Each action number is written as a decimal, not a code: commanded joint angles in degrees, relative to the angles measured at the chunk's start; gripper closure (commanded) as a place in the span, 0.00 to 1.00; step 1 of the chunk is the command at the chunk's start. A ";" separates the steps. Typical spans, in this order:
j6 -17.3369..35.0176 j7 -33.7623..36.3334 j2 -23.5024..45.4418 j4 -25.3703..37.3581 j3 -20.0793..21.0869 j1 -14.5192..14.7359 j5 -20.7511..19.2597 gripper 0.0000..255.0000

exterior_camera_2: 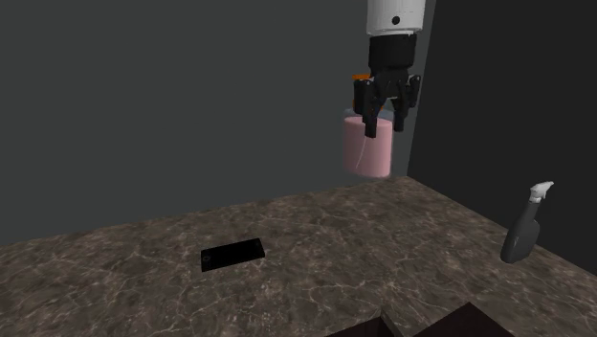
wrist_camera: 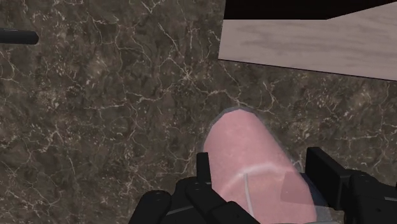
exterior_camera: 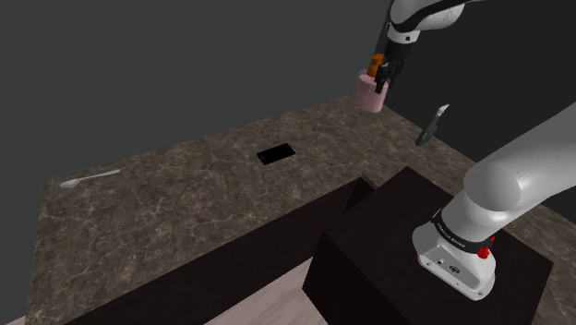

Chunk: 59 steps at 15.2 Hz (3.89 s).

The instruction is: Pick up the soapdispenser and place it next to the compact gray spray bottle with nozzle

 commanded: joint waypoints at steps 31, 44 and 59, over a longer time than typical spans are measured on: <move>-11.99 -37.65 44.22 55.60 -12.75 -23.11 13.65 1.00; -3.42 -38.19 46.65 49.31 -12.13 -22.89 14.60 1.00; 5.13 -38.99 51.69 45.66 -10.95 -23.36 16.24 1.00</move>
